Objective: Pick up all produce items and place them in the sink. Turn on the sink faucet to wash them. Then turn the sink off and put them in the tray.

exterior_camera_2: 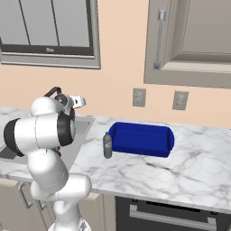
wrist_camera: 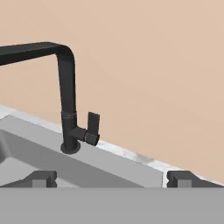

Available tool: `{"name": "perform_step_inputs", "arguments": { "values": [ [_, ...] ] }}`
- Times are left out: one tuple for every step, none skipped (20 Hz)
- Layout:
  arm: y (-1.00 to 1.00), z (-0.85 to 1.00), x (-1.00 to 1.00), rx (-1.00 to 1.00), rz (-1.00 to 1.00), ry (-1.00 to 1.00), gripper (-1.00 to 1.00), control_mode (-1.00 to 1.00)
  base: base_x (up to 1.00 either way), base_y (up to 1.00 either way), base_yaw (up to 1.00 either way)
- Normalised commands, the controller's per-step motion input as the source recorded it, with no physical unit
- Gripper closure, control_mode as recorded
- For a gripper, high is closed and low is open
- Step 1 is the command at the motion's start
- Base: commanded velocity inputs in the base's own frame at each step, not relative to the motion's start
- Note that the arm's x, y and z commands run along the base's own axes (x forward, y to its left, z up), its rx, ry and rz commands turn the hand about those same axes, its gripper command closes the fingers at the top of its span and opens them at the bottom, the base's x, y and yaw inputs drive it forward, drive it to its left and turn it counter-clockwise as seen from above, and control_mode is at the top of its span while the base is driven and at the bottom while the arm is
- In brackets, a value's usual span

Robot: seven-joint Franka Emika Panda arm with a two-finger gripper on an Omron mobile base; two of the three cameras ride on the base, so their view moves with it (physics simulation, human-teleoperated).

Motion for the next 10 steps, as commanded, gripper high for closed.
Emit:
{"name": "perform_step_inputs", "arguments": {
  "values": [
    [0.05, -0.05, 0.36, 0.0, 0.0, 0.0, -1.0, -1.0, 0.0, 0.0, 0.0],
    [0.11, -0.06, 0.35, 0.0, 0.0, 0.0, -1.0, -1.0, 0.0, 0.0, 0.0],
    [0.14, -0.05, 0.35, 0.0, 0.0, 0.0, -1.0, -1.0, 0.0, 0.0, 0.0],
    [0.2, -0.06, 0.36, 0.0, 0.0, 0.0, -1.0, -1.0, 0.0, 0.0, 0.0],
    [0.23, -0.07, 0.36, 0.0, 0.0, 0.0, -1.0, -1.0, 0.0, 0.0, 0.0],
    [0.22, -0.07, 0.34, 0.0, 0.0, 0.0, -1.0, -1.0, 0.0, 0.0, 0.0],
    [0.19, -0.06, 0.32, 0.0, 0.0, 0.0, -1.0, -1.0, 0.0, 0.0, 0.0],
    [0.2, -0.06, 0.32, 0.0, 0.0, 0.0, -1.0, -1.0, 0.0, 0.0, 0.0],
    [0.19, -0.06, 0.31, 0.0, 0.0, 0.0, -1.0, -1.0, 0.0, 0.0, 0.0],
    [0.19, -0.07, 0.26, 0.0, 0.0, 0.0, -1.0, -1.0, 0.0, 0.0, 0.0]
  ]
}}
